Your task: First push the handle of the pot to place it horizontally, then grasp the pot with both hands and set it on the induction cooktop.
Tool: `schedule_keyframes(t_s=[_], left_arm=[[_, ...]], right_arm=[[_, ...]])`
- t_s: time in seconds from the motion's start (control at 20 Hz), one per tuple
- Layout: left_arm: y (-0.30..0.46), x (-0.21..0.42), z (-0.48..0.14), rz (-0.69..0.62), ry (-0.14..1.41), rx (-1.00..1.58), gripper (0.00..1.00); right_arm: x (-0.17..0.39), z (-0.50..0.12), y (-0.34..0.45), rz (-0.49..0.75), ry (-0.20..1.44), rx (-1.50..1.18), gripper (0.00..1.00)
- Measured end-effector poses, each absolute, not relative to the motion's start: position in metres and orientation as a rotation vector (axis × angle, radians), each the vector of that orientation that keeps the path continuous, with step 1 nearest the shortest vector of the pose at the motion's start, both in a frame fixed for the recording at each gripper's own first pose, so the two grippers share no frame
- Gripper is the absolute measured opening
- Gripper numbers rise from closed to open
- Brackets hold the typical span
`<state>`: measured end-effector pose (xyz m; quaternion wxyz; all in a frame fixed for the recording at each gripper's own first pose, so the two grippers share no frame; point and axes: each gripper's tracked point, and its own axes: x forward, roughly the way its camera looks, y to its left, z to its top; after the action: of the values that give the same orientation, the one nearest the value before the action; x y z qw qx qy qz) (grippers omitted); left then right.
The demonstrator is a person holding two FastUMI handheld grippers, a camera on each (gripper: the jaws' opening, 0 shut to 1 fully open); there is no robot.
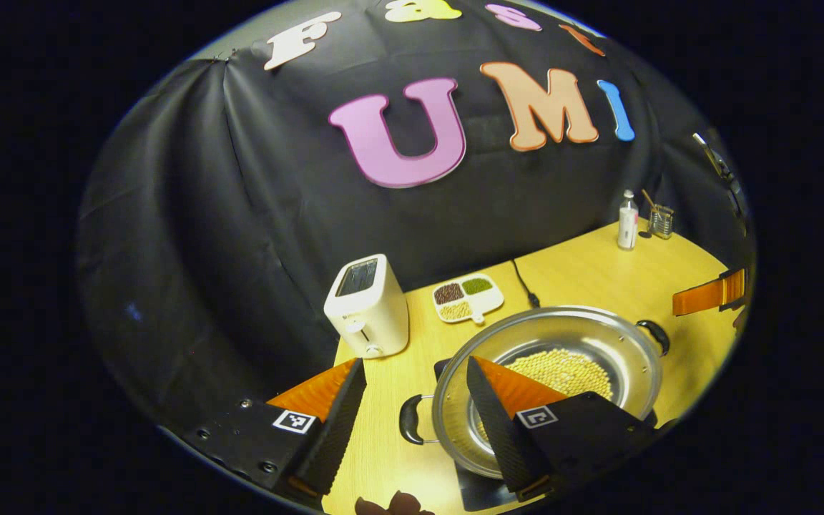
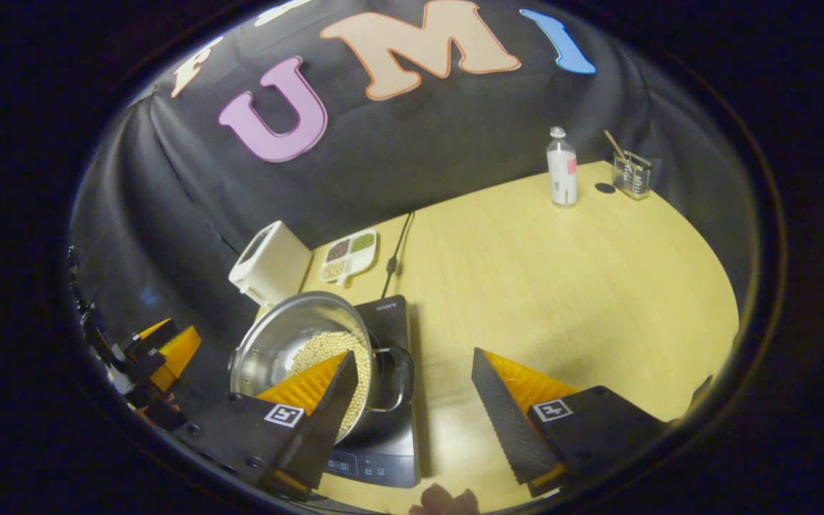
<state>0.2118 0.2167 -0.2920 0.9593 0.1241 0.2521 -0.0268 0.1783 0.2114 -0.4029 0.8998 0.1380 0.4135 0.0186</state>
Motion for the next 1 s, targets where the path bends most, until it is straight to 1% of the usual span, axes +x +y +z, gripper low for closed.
schedule_keyframes(t_s=[0.05, 0.1, 0.3, 0.4, 0.45, 0.6, 0.65, 0.7, 0.85, 1.0], left_arm=[[0.206, 0.205, -0.28, -0.042, 0.488, 0.248, 0.9], [0.194, 0.196, -0.269, -0.028, 0.476, 0.238, 0.87], [0.14, 0.161, -0.228, 0.0, 0.417, 0.181, 0.88], [0.122, 0.142, -0.204, 0.027, 0.379, 0.141, 0.88], [0.111, 0.133, -0.192, 0.036, 0.356, 0.111, 0.88], [0.082, 0.113, -0.154, 0.021, 0.302, 0.079, 0.89], [0.077, 0.111, -0.138, 0.021, 0.272, 0.086, 0.93], [0.07, 0.108, -0.124, 0.014, 0.245, 0.083, 0.89], [0.05, 0.092, -0.092, -0.033, 0.177, 0.044, 0.89], [0.057, 0.072, -0.071, -0.02, 0.143, 0.008, 0.9]], right_arm=[[0.174, -0.392, 0.208, 0.066, 0.834, 0.299, 0.99], [0.17, -0.382, 0.201, 0.084, 0.819, 0.306, 0.99], [0.155, -0.337, 0.168, 0.156, 0.703, 0.284, 0.99], [0.149, -0.31, 0.155, 0.206, 0.596, 0.254, 0.99], [0.147, -0.292, 0.151, 0.218, 0.528, 0.246, 0.92], [0.121, -0.258, 0.135, 0.229, 0.458, 0.239, 0.92], [0.118, -0.246, 0.129, 0.225, 0.431, 0.235, 0.92], [0.116, -0.231, 0.121, 0.213, 0.388, 0.223, 0.92], [0.106, -0.195, 0.095, 0.161, 0.291, 0.17, 0.92], [0.081, -0.166, 0.087, 0.136, 0.257, 0.137, 0.92]])
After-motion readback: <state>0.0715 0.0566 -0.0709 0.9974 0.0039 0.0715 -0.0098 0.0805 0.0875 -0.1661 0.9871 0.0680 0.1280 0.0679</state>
